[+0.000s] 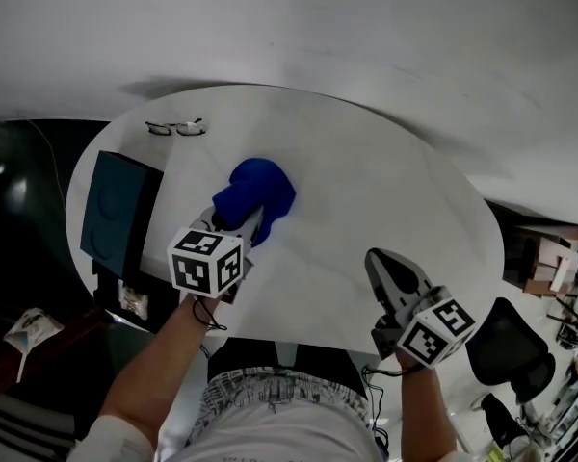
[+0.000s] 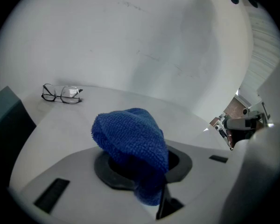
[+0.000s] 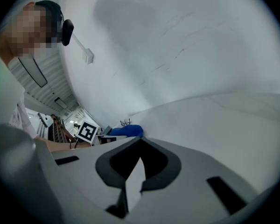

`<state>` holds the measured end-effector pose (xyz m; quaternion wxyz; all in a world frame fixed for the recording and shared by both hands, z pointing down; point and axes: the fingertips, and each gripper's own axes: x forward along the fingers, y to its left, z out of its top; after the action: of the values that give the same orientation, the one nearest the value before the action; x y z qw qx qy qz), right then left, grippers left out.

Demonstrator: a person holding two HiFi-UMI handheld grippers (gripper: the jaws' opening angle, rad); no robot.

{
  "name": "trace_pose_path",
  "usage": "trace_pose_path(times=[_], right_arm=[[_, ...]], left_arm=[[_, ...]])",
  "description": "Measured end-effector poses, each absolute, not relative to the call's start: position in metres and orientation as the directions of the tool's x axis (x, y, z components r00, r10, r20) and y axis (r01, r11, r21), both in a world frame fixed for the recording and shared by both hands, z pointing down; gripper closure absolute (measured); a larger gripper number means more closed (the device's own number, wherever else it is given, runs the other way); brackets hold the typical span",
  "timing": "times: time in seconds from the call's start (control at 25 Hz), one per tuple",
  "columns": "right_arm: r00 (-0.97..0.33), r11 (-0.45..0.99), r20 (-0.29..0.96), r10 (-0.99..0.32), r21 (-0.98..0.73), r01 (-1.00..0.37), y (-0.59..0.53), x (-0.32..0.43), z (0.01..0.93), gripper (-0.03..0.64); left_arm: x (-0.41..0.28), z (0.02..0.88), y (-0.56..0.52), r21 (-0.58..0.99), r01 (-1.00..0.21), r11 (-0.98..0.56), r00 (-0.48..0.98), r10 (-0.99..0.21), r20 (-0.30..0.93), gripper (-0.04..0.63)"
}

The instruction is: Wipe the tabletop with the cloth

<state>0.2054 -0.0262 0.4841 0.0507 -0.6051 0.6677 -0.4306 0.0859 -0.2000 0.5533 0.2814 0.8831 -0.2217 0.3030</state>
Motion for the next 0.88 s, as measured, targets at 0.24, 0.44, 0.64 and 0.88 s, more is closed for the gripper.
trace_pose_path(times=[0.24,0.44,0.64,0.88], right_arm=[[-0.224,-0.137,0.452,-0.864,-0.638,-0.758,-0.003,0.223,0.485,0.611],[-0.189,-0.166,0.451,-0.872,-0.637,-0.753,0.016,0.237,0.485,0.611],[-0.165,-0.19,0.454,-0.876,-0.638,-0.746,0.033,0.251,0.485,0.611],[-0.166,-0.187,0.449,-0.878,-0.642,-0.744,0.038,0.252,0.487,0.611]], left_arm=[[0.124,0.557,-0.164,0.374,-0.494,-0.785,0.733,-0.145,0.665,0.482],[0.151,0.558,-0.141,0.388,-0.448,-0.805,0.747,-0.099,0.657,0.482],[0.176,0.556,-0.122,0.396,-0.407,-0.823,0.757,-0.06,0.651,0.482],[0.183,0.557,-0.115,0.398,-0.398,-0.827,0.76,-0.054,0.648,0.482]])
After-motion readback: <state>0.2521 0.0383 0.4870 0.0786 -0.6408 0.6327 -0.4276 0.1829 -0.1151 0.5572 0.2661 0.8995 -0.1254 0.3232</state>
